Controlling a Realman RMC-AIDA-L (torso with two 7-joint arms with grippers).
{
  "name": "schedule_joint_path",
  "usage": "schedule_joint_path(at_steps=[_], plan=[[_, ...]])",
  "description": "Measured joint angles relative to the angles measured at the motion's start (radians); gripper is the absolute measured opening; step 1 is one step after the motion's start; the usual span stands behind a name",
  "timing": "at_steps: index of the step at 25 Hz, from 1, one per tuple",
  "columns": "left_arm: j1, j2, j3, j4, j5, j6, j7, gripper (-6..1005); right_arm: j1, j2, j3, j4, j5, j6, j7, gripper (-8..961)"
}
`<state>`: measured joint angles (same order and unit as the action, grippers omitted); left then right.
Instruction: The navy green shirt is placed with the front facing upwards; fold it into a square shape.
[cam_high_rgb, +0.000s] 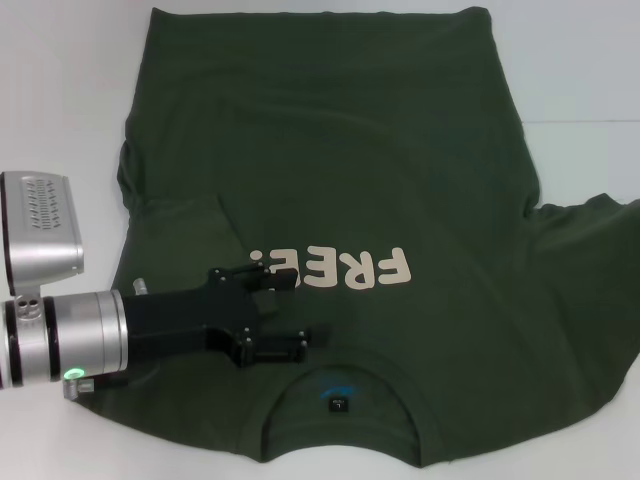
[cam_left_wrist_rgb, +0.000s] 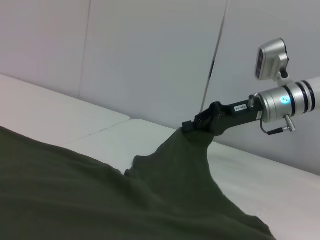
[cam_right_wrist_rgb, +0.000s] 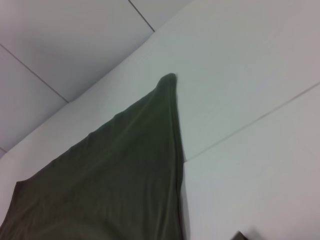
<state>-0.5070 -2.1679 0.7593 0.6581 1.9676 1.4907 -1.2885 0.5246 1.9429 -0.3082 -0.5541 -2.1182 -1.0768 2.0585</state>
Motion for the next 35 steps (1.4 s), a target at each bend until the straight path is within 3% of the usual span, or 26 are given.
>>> schedule_joint_path(at_steps=[8,18,27,32,35], plan=[[-0.001,-0.001,0.000,-0.003,-0.012,-0.007,0.000,876,0.015,-0.015,-0.001,-0.001,0.000,0.004,0.000,37],[-0.001,0.000,0.000,-0.010,-0.022,-0.015,0.000,875,0.005,-0.011,-0.003,-0.001,0.000,-0.004,-0.004,53],[-0.003,0.001,0.000,-0.014,-0.023,-0.024,0.000,875,0.043,-0.002,-0.037,-0.002,0.009,-0.181,-0.022,67],[-0.002,0.002,0.000,-0.012,-0.023,-0.025,0.000,874,0.118,0.016,-0.105,0.006,0.012,-0.187,-0.015,75],[-0.003,0.002,0.000,-0.012,-0.023,-0.032,0.000,874,0.171,0.044,-0.171,0.011,0.008,-0.144,-0.014,80]])
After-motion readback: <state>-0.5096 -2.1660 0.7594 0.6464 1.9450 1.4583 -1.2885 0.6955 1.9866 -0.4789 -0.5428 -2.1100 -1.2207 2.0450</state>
